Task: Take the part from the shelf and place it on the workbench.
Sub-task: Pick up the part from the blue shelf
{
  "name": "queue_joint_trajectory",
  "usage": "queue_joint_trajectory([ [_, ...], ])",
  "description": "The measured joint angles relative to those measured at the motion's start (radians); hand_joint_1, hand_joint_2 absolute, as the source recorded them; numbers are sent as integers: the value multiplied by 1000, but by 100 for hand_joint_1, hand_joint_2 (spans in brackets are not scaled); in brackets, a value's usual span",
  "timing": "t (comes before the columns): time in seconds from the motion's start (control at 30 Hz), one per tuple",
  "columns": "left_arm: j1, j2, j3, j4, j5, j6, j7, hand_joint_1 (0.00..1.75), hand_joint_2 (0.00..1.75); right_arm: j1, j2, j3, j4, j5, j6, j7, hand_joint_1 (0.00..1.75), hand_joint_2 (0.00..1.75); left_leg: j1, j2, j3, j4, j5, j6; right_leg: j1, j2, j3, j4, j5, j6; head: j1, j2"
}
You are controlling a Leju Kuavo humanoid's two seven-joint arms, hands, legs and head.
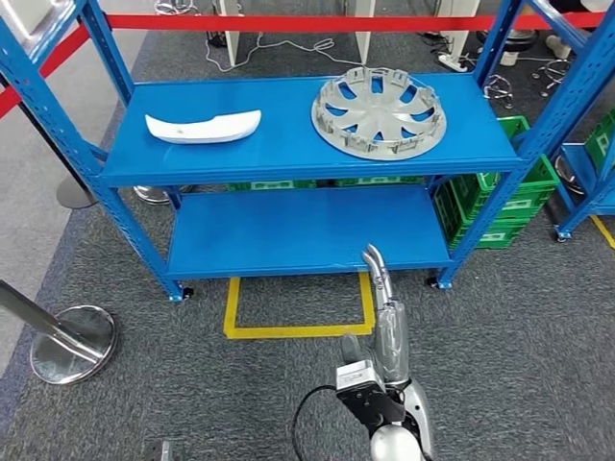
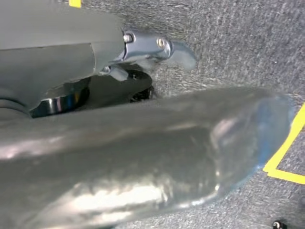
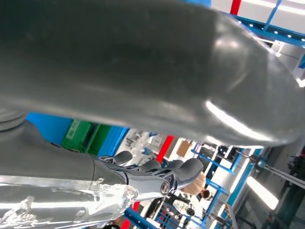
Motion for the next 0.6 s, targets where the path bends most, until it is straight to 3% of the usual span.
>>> queue_joint_trajectory([
  [0.07, -2, 0, 0, 0, 0, -4, 1, 0, 0, 0, 0, 0, 0, 2, -1, 0, 0, 0, -3, -1, 3, 2, -7, -10, 2, 3, 29, -59, 12, -9, -2, 0],
  [0.2, -5, 0, 0, 0, 2, -30, -2, 0, 0, 0, 1, 1, -1, 4, -2, -1, 0, 0, -3, 2, -6, 18, -26, -27, 0, 6, 37, -68, -3, -36, -8, 0],
  [0.27, -6, 1, 0, 0, 2, -38, -9, 0, 0, -1, 1, 1, -2, 5, -1, -2, 0, 0, -3, 3, -56, 115, -69, -36, -3, 2, 46, -71, -9, -47, -11, 0],
  [0.33, -5, 1, 0, 0, 1, -29, -10, 0, 0, 0, 2, 1, -2, 5, -1, -3, 0, 0, -2, 3, -138, 250, -112, -40, -3, -1, 51, -71, -10, -51, -12, 0],
  [0.37, -5, 1, 0, 0, 0, -20, -9, 0, 0, 0, 2, 1, -2, 5, -1, -3, 0, 0, -2, 4, -165, 285, -111, -40, -3, -1, 54, -71, -11, -51, -12, 0],
  [0.4, -5, 1, 1, 0, -1, -11, -8, 0, 0, 0, 2, 1, -2, 5, -1, -4, 0, 0, -2, 4, -176, 285, -91, -39, -3, 1, 56, -71, -13, -50, -12, 0],
  [0.43, -5, 1, 1, 0, -3, -4, -7, 0, 0, 0, 2, 1, -2, 6, 0, -4, 0, 0, -2, 4, -165, 246, -53, -36, -3, 3, 60, -71, -15, -49, -12, 0],
  [0.5, -5, 0, 1, 0, -6, 4, -6, 0, 0, 0, 2, 1, -2, 6, 0, -4, 0, 0, -3, 4, -115, 120, 27, -31, -1, 6, 66, -70, -21, -43, -13, 0],
  [0.53, -7, 0, 1, 0, -5, 4, -6, 0, 0, 0, 2, 1, -2, 6, 0, -4, 0, 0, -3, 5, -93, 66, 46, -28, 1, 7, 66, -68, -23, -38, -13, 0],
  [0.6, -8, -1, 1, 0, -2, 2, -5, 0, 0, 0, 2, 1, -2, 7, -1, -4, 0, 0, -5, 4, -77, 21, 50, -22, 5, 7, 63, -69, -24, -28, -13, 0],
])
